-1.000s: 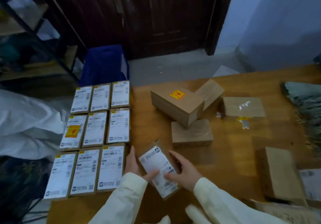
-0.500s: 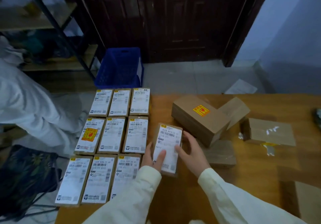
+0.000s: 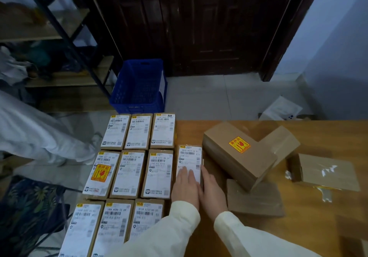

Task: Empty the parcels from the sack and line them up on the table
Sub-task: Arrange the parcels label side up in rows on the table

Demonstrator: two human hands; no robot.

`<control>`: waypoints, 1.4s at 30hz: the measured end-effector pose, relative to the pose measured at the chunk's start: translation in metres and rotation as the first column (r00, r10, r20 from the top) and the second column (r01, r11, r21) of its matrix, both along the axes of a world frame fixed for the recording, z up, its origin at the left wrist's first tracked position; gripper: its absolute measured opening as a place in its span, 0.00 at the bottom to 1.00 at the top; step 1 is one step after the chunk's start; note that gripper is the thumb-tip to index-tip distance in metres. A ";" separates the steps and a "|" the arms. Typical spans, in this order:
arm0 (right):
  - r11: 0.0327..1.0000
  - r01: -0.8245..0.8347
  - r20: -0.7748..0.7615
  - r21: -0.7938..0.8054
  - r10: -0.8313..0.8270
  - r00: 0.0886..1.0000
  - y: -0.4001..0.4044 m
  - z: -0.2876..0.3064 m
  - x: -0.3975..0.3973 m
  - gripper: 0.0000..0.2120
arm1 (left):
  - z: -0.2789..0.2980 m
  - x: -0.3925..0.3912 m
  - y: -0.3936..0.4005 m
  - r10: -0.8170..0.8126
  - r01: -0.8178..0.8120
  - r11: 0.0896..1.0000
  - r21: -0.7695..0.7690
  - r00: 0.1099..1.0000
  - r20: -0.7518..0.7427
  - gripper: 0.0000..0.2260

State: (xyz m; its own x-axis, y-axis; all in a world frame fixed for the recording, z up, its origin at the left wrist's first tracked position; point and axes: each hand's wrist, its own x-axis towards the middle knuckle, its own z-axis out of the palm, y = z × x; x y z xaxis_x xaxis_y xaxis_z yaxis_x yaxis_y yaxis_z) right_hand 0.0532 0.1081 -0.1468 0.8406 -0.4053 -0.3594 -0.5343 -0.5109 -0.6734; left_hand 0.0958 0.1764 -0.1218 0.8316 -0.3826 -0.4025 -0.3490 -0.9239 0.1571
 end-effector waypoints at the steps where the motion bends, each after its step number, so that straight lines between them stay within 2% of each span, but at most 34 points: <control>1: 1.000 -0.001 0.011 -0.010 0.001 1.000 -0.001 -0.002 0.004 0.26 | 0.000 0.004 -0.002 -0.031 0.032 0.999 0.011 0.999 -0.021 0.23; 11: 0.993 -0.006 -0.042 -0.118 0.001 0.999 -0.017 -0.011 0.047 0.28 | -0.002 0.049 -0.017 -0.072 0.071 0.997 -0.021 0.995 -0.070 0.22; 17: 0.995 0.053 -0.016 -0.083 -0.054 0.998 -0.020 -0.010 0.069 0.26 | 0.001 0.073 -0.026 -0.095 0.094 0.995 -0.032 0.995 -0.035 0.23; 25: 0.982 0.071 0.017 -0.177 -0.069 0.997 -0.020 -0.013 0.095 0.25 | -0.002 0.101 -0.026 -0.142 0.146 0.986 -0.079 0.989 0.045 0.27; 31: 0.972 0.090 -0.020 -0.218 -0.097 0.995 -0.024 -0.007 0.108 0.24 | -0.006 0.110 -0.029 -0.123 0.130 0.989 -0.074 0.989 0.081 0.28; 38: 0.952 0.001 -0.108 -0.307 -0.036 0.993 -0.030 0.003 0.114 0.26 | -0.006 0.114 -0.036 -0.100 0.104 0.994 -0.043 0.991 0.091 0.29; 40: 0.958 -0.041 -0.159 -0.285 -0.005 0.987 -0.030 0.009 0.112 0.26 | -0.004 0.114 -0.036 -0.109 0.113 0.993 -0.041 0.990 0.089 0.28; 42: 0.979 -0.071 -0.230 -0.192 0.026 0.973 -0.031 0.026 0.107 0.25 | -0.002 0.117 -0.035 -0.097 0.102 0.992 -0.072 0.993 0.061 0.26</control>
